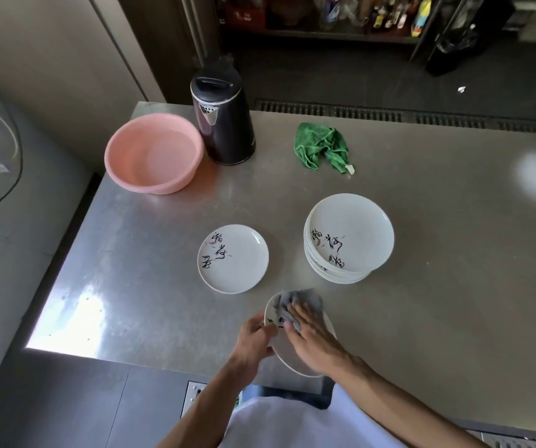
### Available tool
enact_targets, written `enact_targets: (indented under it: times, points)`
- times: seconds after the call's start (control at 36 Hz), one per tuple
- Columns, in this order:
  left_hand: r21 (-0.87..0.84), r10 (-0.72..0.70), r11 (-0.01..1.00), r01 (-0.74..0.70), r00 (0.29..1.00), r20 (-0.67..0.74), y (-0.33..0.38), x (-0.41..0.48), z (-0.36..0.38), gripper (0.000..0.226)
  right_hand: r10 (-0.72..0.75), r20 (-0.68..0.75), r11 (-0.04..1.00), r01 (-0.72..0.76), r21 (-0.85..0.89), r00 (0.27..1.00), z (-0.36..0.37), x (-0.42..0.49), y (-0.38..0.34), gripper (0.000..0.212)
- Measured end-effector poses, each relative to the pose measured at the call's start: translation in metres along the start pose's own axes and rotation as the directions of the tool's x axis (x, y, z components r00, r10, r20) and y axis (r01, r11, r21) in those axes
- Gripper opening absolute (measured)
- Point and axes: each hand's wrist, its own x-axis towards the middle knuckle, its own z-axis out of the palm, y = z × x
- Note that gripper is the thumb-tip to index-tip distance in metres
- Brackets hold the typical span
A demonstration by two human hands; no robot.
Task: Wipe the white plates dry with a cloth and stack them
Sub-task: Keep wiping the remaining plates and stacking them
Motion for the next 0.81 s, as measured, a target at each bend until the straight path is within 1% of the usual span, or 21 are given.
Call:
enact_targets:
  times: [0.06, 0.11, 0.17, 0.22, 0.25, 0.28, 0.31, 0.36, 0.39, 0.42, 0.47, 0.5, 0.53, 0.56, 0.58, 0.64, 0.67, 0.72, 0.75, 0.78, 0.81]
  points:
    - [0.011, 0.002, 1.000, -0.002, 0.999, 0.038, 0.002, -0.001, 0.002, 0.035, -0.134, 0.018, 0.991, 0.133, 0.014, 0.991, 0.005, -0.004, 0.003, 0.062]
    - [0.010, -0.003, 1.000, 0.002, 0.998, 0.064, 0.001, -0.001, 0.002, 0.039, -0.173, 0.015, 0.985, 0.173, 0.004, 0.985, 0.005, -0.005, 0.009, 0.063]
    - [-0.010, 0.001, 1.000, 0.000, 0.998, 0.071, -0.001, -0.001, 0.001, 0.042, -0.130, -0.053, 0.988, 0.125, -0.090, 0.990, 0.002, -0.001, 0.016, 0.059]
    - [-0.079, 0.002, 0.997, 0.002, 0.999, 0.053, -0.007, 0.001, 0.001, 0.046, -0.032, -0.122, 0.965, -0.001, -0.264, 0.992, -0.003, 0.003, 0.018, 0.058]
    - [-0.131, -0.014, 0.991, 0.017, 1.000, 0.023, -0.010, 0.001, 0.002, 0.048, 0.039, -0.143, 0.953, -0.080, -0.293, 0.989, -0.006, 0.003, 0.017, 0.060]
    - [-0.189, -0.033, 0.982, 0.030, 0.999, -0.014, -0.013, 0.002, 0.003, 0.049, 0.098, -0.155, 0.949, -0.139, -0.283, 0.983, -0.007, 0.003, 0.015, 0.063]
    - [-0.237, -0.052, 0.971, 0.039, 0.997, -0.050, -0.015, 0.003, 0.004, 0.048, 0.130, -0.155, 0.954, -0.166, -0.248, 0.979, -0.008, 0.001, 0.012, 0.064]
    - [-0.292, -0.081, 0.956, 0.039, 0.988, -0.135, -0.017, 0.006, 0.004, 0.039, 0.100, -0.125, 0.979, -0.120, -0.163, 0.987, -0.007, -0.002, 0.007, 0.061]
    - [-0.297, -0.090, 0.954, 0.035, 0.981, -0.172, -0.016, 0.007, 0.004, 0.031, 0.071, -0.098, 0.995, -0.077, -0.061, 0.993, -0.007, -0.006, 0.004, 0.059]
    - [-0.284, -0.095, 0.958, 0.036, 0.976, -0.196, -0.015, 0.007, 0.004, 0.023, 0.050, -0.074, 0.996, -0.044, 0.084, 0.996, -0.008, -0.010, 0.000, 0.057]
    - [-0.226, -0.083, 0.974, 0.033, 0.972, -0.219, -0.009, 0.007, 0.001, 0.008, -0.010, -0.028, 0.941, 0.019, 0.338, 1.000, -0.010, -0.018, -0.009, 0.052]
    - [-0.188, -0.063, 0.982, 0.024, 0.978, -0.201, -0.007, 0.007, 0.000, 0.008, -0.060, -0.014, 0.922, 0.060, 0.384, 0.998, -0.011, -0.021, -0.014, 0.049]
    - [-0.134, -0.048, 0.991, 0.025, 0.983, -0.177, -0.006, 0.007, -0.001, 0.019, -0.106, -0.001, 0.916, 0.098, 0.388, 0.994, -0.011, -0.023, -0.019, 0.047]
    - [-0.101, -0.036, 0.995, 0.021, 0.988, -0.149, -0.005, 0.007, 0.000, 0.024, -0.145, 0.012, 0.914, 0.129, 0.384, 0.989, -0.009, -0.023, -0.022, 0.047]
    - [-0.082, -0.022, 0.997, 0.011, 0.992, -0.126, -0.003, 0.005, 0.000, 0.023, -0.167, 0.023, 0.917, 0.147, 0.370, 0.986, -0.008, -0.023, -0.024, 0.046]
    - [-0.072, 0.005, 0.997, -0.010, 0.997, -0.079, -0.004, 0.003, -0.001, 0.026, -0.168, 0.032, 0.940, 0.151, 0.307, 0.985, -0.005, -0.017, -0.022, 0.047]
    - [-0.072, 0.012, 0.997, -0.015, 0.999, -0.050, -0.005, 0.003, -0.002, 0.028, -0.153, 0.035, 0.960, 0.140, 0.242, 0.988, -0.005, -0.013, -0.018, 0.049]
    - [-0.069, 0.012, 0.998, -0.012, 1.000, 0.000, -0.004, 0.001, -0.003, 0.033, -0.089, 0.021, 0.996, 0.089, 0.031, 0.996, -0.006, -0.003, -0.007, 0.052]
    - [-0.068, 0.007, 0.998, -0.006, 1.000, 0.012, -0.004, 0.001, -0.003, 0.036, -0.024, 0.003, 0.998, 0.024, -0.053, 1.000, -0.007, 0.001, -0.002, 0.053]
    - [-0.069, -0.001, 0.998, 0.002, 1.000, 0.015, -0.004, 0.000, -0.003, 0.036, 0.045, -0.018, 0.994, -0.047, -0.101, 0.999, -0.009, 0.004, 0.000, 0.055]
    - [-0.068, -0.004, 0.998, 0.005, 1.000, 0.013, -0.003, -0.001, -0.002, 0.034, 0.071, -0.030, 0.991, -0.073, -0.109, 0.997, -0.009, 0.004, 0.002, 0.056]
